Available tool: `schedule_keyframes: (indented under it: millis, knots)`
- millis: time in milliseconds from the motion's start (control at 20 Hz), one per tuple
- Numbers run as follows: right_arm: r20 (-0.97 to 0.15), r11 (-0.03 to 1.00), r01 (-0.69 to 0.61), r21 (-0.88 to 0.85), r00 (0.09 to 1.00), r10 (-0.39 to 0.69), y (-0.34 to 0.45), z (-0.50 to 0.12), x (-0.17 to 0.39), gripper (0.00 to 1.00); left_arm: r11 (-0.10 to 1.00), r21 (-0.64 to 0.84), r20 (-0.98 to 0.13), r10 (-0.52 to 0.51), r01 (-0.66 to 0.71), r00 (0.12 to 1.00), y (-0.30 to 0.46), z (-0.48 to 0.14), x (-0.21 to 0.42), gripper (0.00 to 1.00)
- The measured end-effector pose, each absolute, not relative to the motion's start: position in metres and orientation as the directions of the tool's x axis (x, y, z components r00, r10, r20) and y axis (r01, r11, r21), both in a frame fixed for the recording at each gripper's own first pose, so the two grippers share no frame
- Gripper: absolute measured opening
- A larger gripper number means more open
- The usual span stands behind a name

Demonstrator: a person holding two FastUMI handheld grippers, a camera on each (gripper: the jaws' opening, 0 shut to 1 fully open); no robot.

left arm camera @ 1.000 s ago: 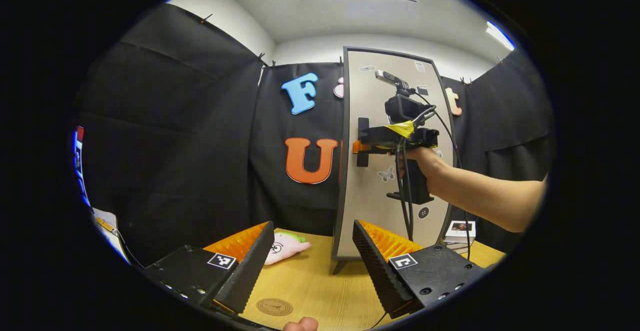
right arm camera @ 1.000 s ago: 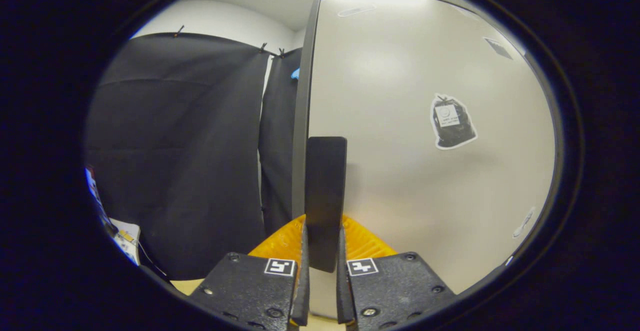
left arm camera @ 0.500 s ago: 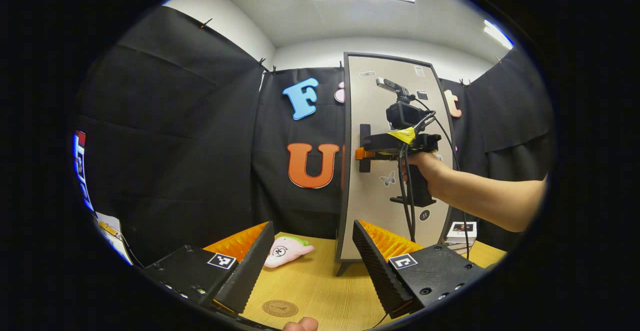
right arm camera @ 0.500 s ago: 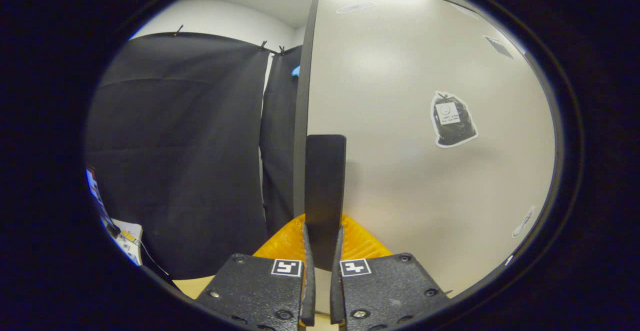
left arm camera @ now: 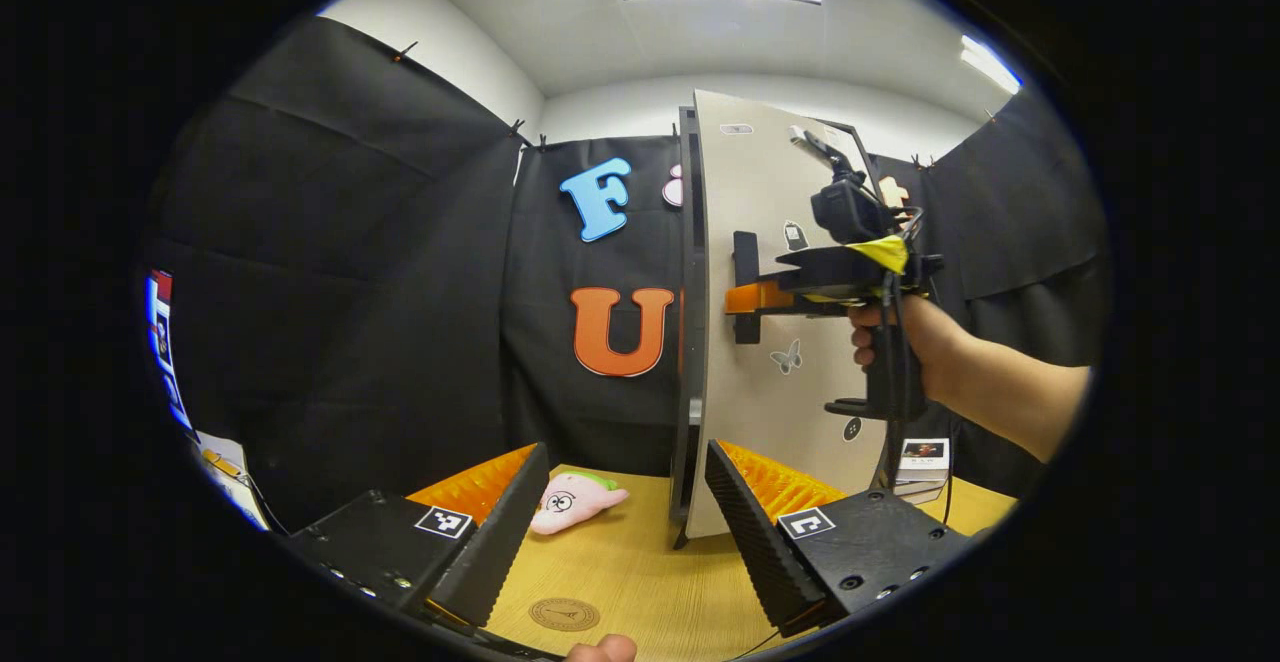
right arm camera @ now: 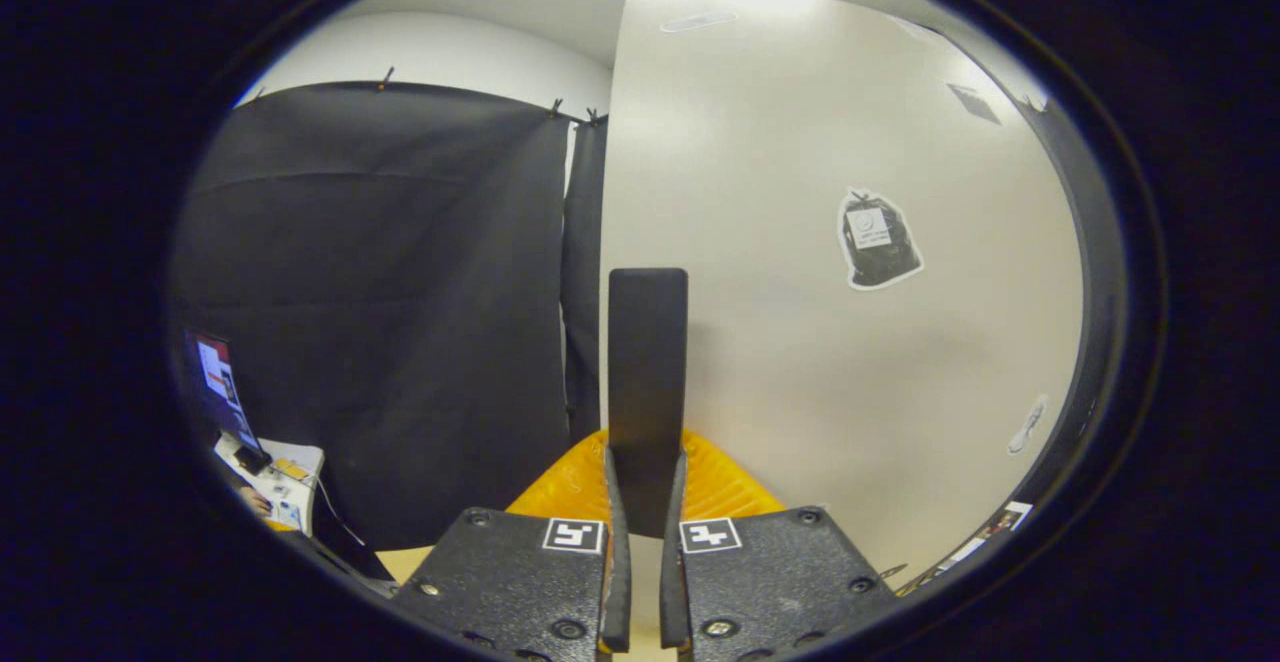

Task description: Open the cabinet door with the right hand, grasp the bottle in the cabinet with the left hand and place it on the coaster, then close the cabinet door with the right hand.

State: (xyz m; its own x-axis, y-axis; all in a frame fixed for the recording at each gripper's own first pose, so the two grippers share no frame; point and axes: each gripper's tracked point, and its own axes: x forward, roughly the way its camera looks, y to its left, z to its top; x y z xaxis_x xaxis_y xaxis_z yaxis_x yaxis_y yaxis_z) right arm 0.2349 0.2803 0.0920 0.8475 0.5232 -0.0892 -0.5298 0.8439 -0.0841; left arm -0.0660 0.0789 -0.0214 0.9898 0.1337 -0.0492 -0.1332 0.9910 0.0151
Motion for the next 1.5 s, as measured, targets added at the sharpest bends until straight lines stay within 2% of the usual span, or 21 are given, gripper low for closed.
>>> schedule_keyframes:
  millis: [450,800,1150,1500]
  knots:
    - [-0.083,0.811,-0.580,-0.082,0.814,0.574,0.258,0.094,0.202,0.15,0.994,0.017,-0.059,0.105,-0.104,0.993,0.064,-0.023,-0.062,0.95]
    - [-0.072,0.828,-0.557,-0.064,0.830,0.553,0.231,0.095,0.177,0.15,0.998,0.003,-0.054,0.064,-0.064,0.996,0.044,-0.022,-0.056,0.95]
    - [-0.045,0.900,-0.429,-0.072,0.903,0.427,0.203,0.098,0.165,0.14,1.000,0.001,-0.059,-0.017,0.017,0.998,0.011,-0.026,-0.045,0.95]
    - [-0.004,0.968,-0.240,-0.074,0.971,0.241,0.185,0.098,0.172,0.13,0.996,-0.007,-0.075,-0.094,0.094,0.993,-0.018,-0.032,-0.042,0.95]
